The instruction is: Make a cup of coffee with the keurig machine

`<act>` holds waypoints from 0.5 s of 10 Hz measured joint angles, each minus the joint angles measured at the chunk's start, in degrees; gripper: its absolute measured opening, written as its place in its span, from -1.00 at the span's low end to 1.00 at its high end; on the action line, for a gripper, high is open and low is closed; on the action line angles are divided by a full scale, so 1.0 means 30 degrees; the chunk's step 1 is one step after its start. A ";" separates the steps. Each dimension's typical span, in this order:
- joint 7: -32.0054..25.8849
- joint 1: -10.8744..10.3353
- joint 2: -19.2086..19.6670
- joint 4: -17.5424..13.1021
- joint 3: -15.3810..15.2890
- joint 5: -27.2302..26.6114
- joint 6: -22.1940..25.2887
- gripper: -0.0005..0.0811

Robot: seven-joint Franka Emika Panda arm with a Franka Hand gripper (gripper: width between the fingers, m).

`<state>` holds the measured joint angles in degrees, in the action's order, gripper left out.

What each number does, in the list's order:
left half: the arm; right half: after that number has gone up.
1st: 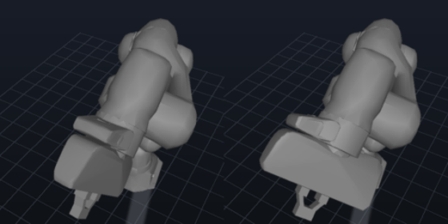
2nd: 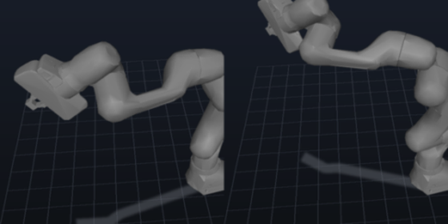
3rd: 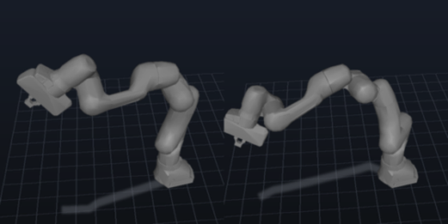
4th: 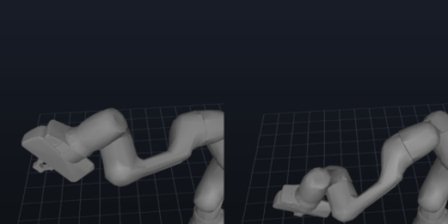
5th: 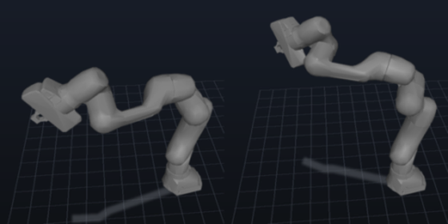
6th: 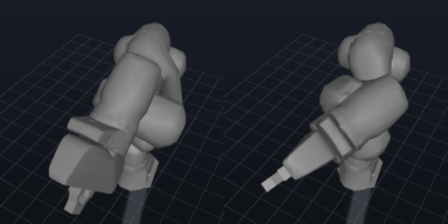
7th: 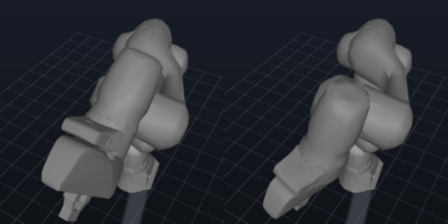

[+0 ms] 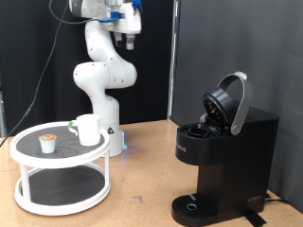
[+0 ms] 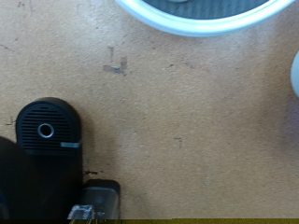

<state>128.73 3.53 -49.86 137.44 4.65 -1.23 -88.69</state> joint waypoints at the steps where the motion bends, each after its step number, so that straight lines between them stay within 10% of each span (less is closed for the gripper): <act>1: -0.0611 0.0138 -0.0384 0.0144 0.0476 0.0376 0.0482 0.99; 5: -0.2676 0.0818 -0.1803 0.1066 0.1955 0.2657 0.1420 0.99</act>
<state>120.70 5.99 -55.27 140.64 10.52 6.74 -84.43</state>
